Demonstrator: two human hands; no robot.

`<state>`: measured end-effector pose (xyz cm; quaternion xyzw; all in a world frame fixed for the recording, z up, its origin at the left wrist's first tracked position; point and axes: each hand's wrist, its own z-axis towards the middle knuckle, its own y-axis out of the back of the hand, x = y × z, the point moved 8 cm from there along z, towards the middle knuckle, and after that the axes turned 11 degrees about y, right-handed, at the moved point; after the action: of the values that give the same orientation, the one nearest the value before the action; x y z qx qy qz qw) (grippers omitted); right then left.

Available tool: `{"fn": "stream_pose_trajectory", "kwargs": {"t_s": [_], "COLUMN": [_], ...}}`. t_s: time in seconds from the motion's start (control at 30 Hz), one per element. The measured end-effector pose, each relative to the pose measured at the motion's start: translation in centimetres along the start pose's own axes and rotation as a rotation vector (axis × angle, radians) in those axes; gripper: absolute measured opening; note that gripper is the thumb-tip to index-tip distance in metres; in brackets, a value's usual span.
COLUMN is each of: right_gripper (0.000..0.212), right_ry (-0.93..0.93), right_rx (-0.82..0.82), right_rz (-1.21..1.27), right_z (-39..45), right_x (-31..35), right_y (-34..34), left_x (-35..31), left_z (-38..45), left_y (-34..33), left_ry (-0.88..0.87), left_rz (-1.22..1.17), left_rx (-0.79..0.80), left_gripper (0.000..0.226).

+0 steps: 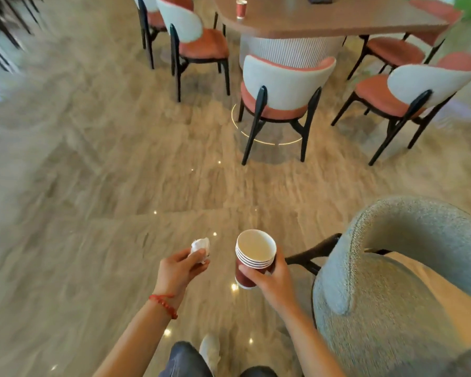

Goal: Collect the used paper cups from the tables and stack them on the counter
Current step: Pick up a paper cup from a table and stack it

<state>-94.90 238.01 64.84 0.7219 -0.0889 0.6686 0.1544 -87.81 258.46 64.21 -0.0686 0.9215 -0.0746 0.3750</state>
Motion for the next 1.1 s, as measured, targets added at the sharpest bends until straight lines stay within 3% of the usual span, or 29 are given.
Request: {"fn": "stream_pose_trajectory", "kwargs": {"t_s": [0.3,0.8,1.1], "right_gripper": [0.066,0.066,0.068], "right_ry": [-0.034,0.028,0.038], "right_rx": [0.093,0.193,0.195], "right_rz": [-0.009,-0.006,0.001], "right_z": [9.8,38.3,55.6], "right_x": [0.4,3.0,3.6], "right_y": [-6.5,-9.6,-15.3], "left_x": [-6.4,-22.6,-34.8], "left_z": [7.1,25.4,38.3], "left_y": [3.5,-4.0,-5.5], "left_ry": [0.01,-0.03,-0.03], "left_rz": [-0.096,-0.177,-0.158], "left_rx": [-0.08,-0.114,-0.132], "left_gripper": [0.007,0.007,0.005]}}
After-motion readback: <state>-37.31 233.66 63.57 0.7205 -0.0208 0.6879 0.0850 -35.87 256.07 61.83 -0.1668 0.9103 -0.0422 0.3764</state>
